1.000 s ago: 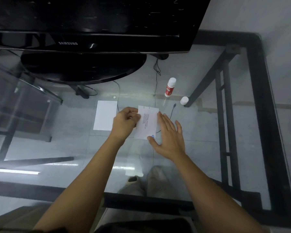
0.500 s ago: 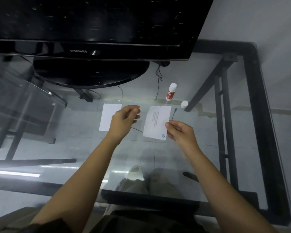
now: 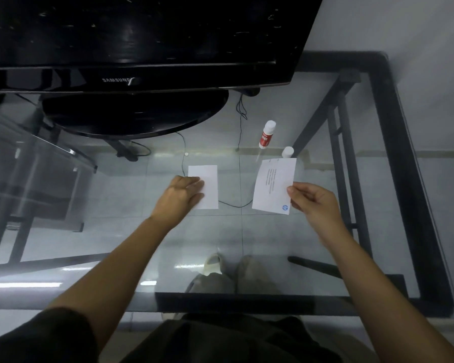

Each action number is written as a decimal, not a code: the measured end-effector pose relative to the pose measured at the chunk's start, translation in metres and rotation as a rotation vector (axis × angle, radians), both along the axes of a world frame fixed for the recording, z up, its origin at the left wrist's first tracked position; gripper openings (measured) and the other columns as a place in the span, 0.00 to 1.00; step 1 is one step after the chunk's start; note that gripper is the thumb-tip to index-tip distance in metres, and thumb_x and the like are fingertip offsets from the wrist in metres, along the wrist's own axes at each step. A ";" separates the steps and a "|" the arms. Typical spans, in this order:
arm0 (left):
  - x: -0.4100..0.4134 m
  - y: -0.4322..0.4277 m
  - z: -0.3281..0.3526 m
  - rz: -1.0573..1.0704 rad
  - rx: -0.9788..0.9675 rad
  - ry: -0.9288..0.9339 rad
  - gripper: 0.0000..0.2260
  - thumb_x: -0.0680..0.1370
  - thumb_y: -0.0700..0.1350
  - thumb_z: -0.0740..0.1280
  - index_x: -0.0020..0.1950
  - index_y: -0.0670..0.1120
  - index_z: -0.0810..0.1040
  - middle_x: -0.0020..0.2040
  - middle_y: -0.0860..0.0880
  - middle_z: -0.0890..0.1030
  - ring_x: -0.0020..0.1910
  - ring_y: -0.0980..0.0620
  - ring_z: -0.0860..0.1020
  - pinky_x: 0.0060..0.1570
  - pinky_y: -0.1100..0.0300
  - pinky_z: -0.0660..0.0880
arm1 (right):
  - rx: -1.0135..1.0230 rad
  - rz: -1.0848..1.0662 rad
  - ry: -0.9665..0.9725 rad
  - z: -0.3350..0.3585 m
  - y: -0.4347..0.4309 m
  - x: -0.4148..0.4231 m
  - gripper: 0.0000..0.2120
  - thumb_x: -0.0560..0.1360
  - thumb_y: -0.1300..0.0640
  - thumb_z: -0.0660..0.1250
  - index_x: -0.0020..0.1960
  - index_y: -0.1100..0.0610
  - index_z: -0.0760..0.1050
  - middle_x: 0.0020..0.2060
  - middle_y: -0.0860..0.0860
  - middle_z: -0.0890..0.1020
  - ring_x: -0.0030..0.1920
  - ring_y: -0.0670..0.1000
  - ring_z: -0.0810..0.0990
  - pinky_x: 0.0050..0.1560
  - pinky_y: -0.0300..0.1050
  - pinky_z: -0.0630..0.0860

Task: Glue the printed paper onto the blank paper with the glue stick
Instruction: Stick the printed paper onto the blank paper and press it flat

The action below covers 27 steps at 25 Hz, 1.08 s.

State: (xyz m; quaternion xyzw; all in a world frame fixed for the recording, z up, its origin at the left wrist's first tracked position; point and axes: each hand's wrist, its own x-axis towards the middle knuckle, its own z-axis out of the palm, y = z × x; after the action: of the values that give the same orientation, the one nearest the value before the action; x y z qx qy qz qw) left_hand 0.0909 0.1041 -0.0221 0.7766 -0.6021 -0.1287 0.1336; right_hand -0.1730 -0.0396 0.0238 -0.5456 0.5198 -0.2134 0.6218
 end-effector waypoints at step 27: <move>-0.066 -0.036 0.071 0.503 -0.201 1.042 0.03 0.73 0.45 0.70 0.44 0.47 0.81 0.37 0.49 0.83 0.38 0.55 0.81 0.44 0.60 0.78 | -1.211 0.441 0.475 0.012 0.054 0.047 0.07 0.71 0.61 0.71 0.48 0.60 0.82 0.28 0.54 0.81 0.25 0.52 0.76 0.28 0.35 0.72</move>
State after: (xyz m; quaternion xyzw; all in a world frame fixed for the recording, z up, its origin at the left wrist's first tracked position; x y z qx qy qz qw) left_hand 0.0254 0.0681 0.0487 0.7135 -0.2635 -0.3999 0.5114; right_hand -0.1263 0.0148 0.0360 -0.9221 0.3080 -0.2092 0.1052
